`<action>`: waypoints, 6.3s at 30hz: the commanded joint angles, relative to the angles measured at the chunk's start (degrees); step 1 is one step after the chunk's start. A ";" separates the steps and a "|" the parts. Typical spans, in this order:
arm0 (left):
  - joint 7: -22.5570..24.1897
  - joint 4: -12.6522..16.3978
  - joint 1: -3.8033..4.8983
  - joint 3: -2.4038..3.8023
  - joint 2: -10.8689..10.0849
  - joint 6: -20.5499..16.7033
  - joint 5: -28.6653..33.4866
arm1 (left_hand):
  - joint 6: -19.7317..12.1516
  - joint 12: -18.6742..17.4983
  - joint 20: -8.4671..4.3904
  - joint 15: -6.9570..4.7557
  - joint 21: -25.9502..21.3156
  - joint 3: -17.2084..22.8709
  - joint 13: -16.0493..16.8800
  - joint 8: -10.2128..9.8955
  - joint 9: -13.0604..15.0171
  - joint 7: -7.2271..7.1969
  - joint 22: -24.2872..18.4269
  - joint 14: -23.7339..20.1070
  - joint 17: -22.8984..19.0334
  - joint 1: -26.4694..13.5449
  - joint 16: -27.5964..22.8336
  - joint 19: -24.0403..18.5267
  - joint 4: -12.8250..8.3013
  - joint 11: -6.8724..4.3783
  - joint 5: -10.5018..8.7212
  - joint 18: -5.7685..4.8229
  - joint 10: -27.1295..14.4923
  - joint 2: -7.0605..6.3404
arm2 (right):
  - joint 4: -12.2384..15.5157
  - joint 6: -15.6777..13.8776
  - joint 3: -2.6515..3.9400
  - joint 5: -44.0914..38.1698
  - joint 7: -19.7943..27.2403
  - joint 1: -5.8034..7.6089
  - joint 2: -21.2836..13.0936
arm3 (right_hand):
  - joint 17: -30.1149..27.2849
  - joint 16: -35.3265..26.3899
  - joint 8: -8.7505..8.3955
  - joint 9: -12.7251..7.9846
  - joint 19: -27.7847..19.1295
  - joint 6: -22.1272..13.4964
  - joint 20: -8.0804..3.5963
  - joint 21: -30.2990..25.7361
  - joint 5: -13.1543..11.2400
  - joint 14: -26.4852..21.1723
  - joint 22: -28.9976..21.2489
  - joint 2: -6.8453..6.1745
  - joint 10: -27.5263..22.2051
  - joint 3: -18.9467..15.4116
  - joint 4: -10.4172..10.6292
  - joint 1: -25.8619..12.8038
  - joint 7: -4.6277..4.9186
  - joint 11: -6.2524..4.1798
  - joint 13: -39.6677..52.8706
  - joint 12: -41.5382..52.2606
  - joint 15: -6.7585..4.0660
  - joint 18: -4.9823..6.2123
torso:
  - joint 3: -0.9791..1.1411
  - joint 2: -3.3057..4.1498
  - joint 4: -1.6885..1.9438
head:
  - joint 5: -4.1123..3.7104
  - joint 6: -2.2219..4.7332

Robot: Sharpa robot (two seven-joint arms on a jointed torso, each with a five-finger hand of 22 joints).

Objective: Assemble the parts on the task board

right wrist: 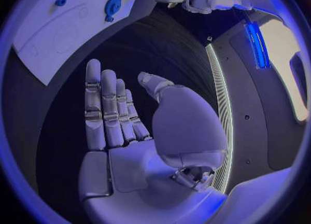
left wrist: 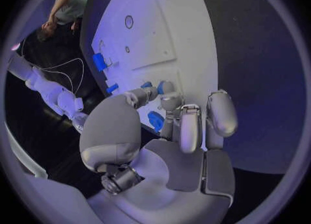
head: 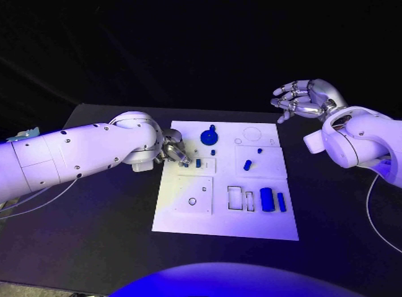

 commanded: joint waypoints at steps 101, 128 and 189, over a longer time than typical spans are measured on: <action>30.62 -8.15 -1.17 -1.40 9.21 -14.10 -31.95 | -6.34 -34.50 5.88 6.10 -24.98 -13.34 -39.50 -24.34 -22.50 6.87 -31.72 -16.00 -33.04 26.95 -20.61 -19.65 -0.86 8.13 -3.27 4.80 -26.95 -1.68 | -0.26 -0.09 0.03 0.38 1.33 -1.10 0.37 | -0.13 -0.16 0.63 -0.10 0.68 -0.55 0.08 -0.61 0.42 -0.36 -0.56 0.35 -0.67 -0.30 -0.06 -0.19 2.37 -0.02 -0.52 0.52 -0.10 0.66 | 0.00 0.27 -0.24 | -2.19 2.45; 30.59 -10.68 -1.21 -1.39 11.55 -14.04 -31.77 | -2.66 -34.63 5.75 5.69 -21.09 -9.45 -40.34 -25.51 -23.16 6.87 -28.63 -11.75 -28.12 27.55 -15.22 -19.46 -1.94 7.30 -4.10 4.80 -21.77 -0.52 | -0.20 -0.02 0.03 0.35 1.30 -1.09 0.55 | -0.15 -0.15 0.72 -0.12 0.78 -0.56 0.08 -0.70 0.59 -0.35 -0.68 0.41 -0.67 -0.31 0.00 -0.23 2.38 -0.01 -0.65 0.61 -0.09 0.65 | -0.04 0.25 -0.21 | -2.20 2.07; 30.06 -3.71 -1.41 1.90 2.35 -17.41 -24.40 | 3.09 -38.49 5.38 5.27 -12.08 -6.99 -40.32 -27.15 -22.61 7.27 -17.73 -6.17 -20.72 26.92 -10.05 -14.42 -5.85 6.82 -5.50 3.17 -14.31 1.30 | -0.48 -0.25 0.03 0.30 1.39 -1.07 0.06 | -0.16 -0.12 0.83 -0.15 0.89 -0.55 0.07 -0.78 0.65 -0.32 -0.80 0.43 -0.63 -0.35 0.03 -0.26 2.37 -0.02 -0.78 0.72 -0.10 0.65 | -0.05 -0.19 0.62 | -2.26 2.35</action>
